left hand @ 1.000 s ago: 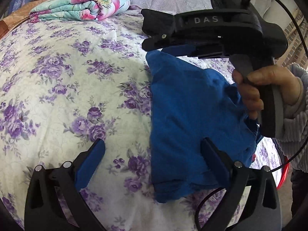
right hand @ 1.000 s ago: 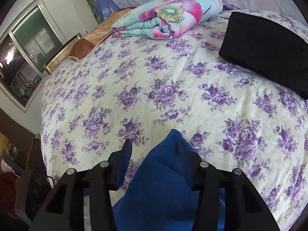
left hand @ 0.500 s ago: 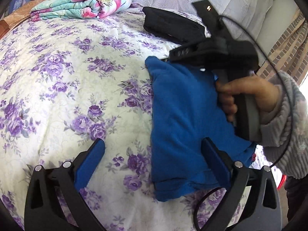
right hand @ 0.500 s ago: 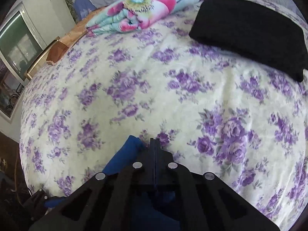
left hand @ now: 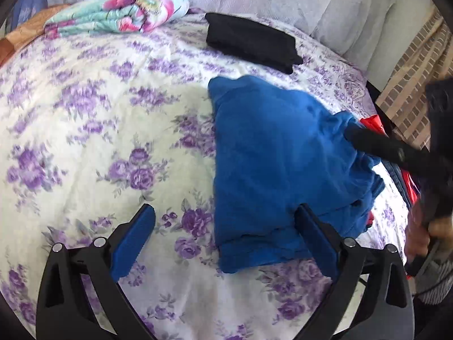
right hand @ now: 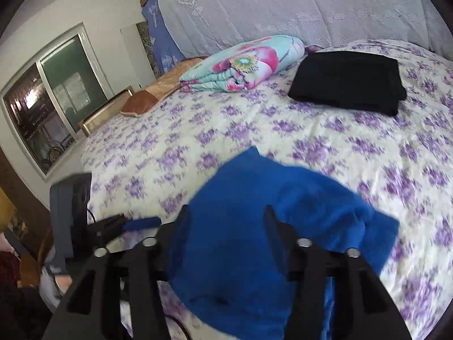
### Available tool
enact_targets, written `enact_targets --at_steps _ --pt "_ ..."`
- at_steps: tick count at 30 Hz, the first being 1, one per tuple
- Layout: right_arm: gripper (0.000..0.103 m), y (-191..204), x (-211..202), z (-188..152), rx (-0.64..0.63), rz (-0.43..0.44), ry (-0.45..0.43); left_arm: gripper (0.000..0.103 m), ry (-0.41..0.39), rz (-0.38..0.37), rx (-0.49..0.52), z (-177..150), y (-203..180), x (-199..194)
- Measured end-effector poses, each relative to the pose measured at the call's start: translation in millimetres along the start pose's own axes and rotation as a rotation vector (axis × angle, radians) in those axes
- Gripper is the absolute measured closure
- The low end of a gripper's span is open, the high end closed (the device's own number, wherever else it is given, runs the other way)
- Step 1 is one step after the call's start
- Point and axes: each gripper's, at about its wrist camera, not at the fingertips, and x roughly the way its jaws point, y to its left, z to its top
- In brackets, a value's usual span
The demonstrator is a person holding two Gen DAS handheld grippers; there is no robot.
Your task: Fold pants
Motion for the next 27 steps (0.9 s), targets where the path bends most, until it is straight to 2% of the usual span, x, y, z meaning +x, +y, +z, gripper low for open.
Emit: enact_targets --at_steps 1,3,5,7,9,10,12,14,16,17,19,20,22,24,25,27 --pt "0.047 -5 6 -18 0.003 -0.016 0.028 0.004 -0.019 -0.001 0.01 -2 0 -1" --pt "0.047 -6 -1 -42 -0.014 0.001 -0.045 0.004 -0.012 0.016 0.049 -3 -4 -2" --pt "0.047 -4 -12 -43 0.004 -0.013 -0.065 0.005 -0.018 0.025 0.046 -3 -6 -5" --pt "0.045 1 -33 -44 0.028 -0.034 -0.162 0.005 -0.051 -0.018 0.022 0 -6 -17" --pt "0.037 6 -53 -48 0.02 -0.016 -0.251 0.006 -0.102 -0.06 0.023 7 -7 -30" --pt "0.032 5 -57 -50 0.019 -0.015 -0.263 0.006 -0.124 -0.064 0.034 10 -10 -35" --pt "0.027 -1 -46 -54 0.04 -0.004 -0.217 0.006 -0.143 -0.039 0.065 20 -18 -34" --pt "0.023 -15 -25 -59 0.101 0.026 -0.131 0.006 -0.109 0.004 0.078 28 -20 -18" --pt "0.023 -22 -32 -62 0.129 0.071 -0.169 0.004 0.005 0.059 0.076 27 -17 11" --pt "0.022 -26 -37 -62 0.156 0.1 -0.178 0.004 0.031 0.041 0.046 24 -10 20" --pt "0.021 -35 -49 -65 0.229 0.143 -0.243 0.004 -0.01 -0.013 0.009 20 -1 13" --pt "0.013 -39 -55 -68 0.264 0.144 -0.274 0.004 -0.01 -0.018 0.007 20 0 9" --pt "0.003 -46 -64 -71 0.312 0.082 -0.301 0.004 -0.031 -0.027 -0.002 17 2 2" --pt "0.003 -56 -65 -66 0.347 -0.033 -0.27 0.004 -0.052 -0.022 -0.013 17 2 -2" --pt "0.003 -64 -63 -64 0.372 -0.064 -0.255 0.005 -0.061 -0.016 -0.011 20 0 -4" --pt "0.003 -79 -56 -59 0.457 -0.07 -0.21 0.005 -0.09 -0.002 -0.007 29 -3 -6"
